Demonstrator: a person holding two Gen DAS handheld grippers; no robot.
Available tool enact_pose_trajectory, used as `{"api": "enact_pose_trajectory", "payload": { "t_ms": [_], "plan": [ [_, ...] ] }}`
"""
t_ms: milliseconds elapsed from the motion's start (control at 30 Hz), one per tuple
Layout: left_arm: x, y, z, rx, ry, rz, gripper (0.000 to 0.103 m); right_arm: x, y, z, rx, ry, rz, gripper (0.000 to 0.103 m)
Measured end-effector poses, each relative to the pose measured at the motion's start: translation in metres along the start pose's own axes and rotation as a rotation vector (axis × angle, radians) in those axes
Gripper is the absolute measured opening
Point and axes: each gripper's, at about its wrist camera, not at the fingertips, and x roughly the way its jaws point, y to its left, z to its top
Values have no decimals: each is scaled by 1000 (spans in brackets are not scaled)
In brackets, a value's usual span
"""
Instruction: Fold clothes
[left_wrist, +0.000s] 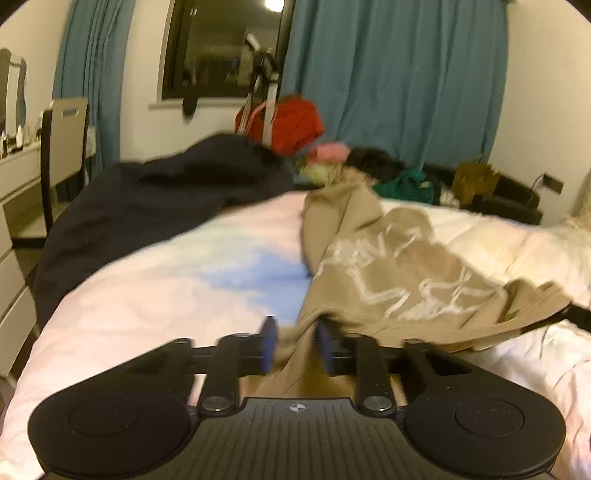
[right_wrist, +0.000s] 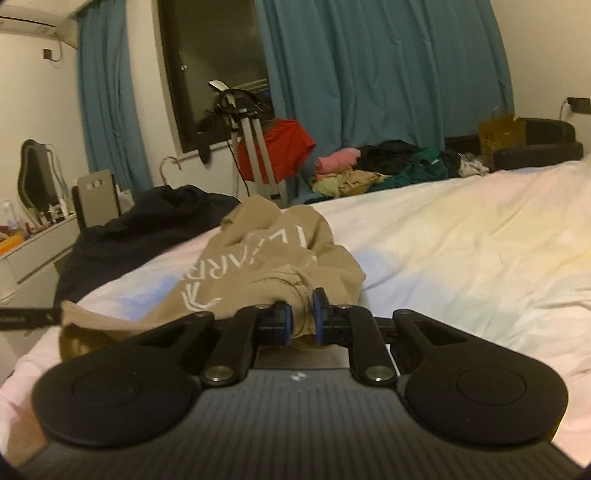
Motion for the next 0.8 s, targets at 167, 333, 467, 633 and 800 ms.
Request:
{"api": "enact_pose_trajectory", "payload": {
  "t_ms": [167, 333, 467, 633, 800],
  "plan": [
    [-5, 10, -2, -6, 56, 54, 66, 1, -7, 0, 46, 10, 20, 14],
    [-26, 13, -6, 40, 77, 83, 81, -2, -13, 3, 85, 7, 33, 14],
    [-54, 6, -8, 102, -13, 37, 82, -2, -11, 6, 89, 5, 42, 14],
    [-70, -38, -16, 295, -114, -88, 95, -3, -8, 5, 89, 8, 43, 14],
    [-44, -99, -46, 648, -98, 32, 100, -4, -10, 6, 105, 5, 41, 14]
  ]
}}
